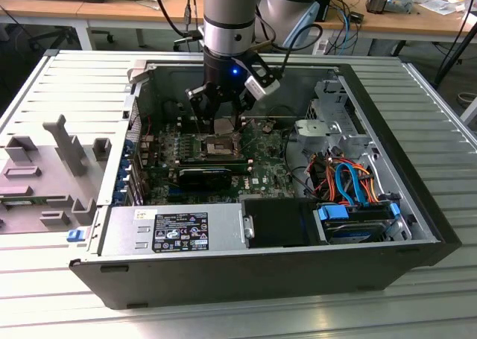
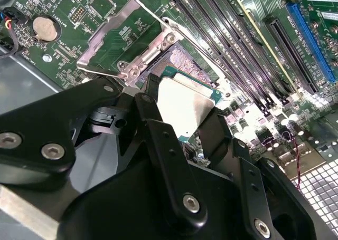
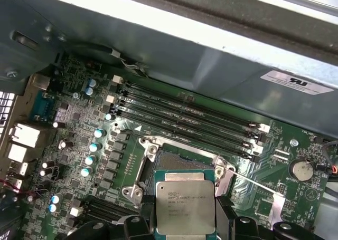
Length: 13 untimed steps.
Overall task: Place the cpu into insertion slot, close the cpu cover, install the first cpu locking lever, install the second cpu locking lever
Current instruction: 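Place the cpu into insertion slot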
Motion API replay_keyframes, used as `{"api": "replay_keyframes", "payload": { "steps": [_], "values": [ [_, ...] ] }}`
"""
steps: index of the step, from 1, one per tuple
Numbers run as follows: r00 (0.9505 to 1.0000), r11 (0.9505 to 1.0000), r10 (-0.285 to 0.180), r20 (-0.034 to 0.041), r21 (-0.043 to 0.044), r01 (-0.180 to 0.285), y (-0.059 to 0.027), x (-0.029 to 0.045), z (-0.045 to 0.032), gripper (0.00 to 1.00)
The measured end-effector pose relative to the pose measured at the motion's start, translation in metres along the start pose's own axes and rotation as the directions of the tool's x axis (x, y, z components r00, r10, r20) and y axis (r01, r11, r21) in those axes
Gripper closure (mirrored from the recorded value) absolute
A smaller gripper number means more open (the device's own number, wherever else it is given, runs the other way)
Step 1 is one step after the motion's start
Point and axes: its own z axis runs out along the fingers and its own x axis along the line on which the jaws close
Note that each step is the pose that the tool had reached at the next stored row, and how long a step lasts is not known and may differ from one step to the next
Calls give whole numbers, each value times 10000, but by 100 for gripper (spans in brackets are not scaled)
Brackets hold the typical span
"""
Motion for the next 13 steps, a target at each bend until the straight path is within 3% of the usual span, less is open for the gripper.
{"api": "replay_keyframes", "payload": {
  "steps": [13],
  "values": [
    [9995,9995,-327,1,5,327,0,0,0,46]
  ]
}}
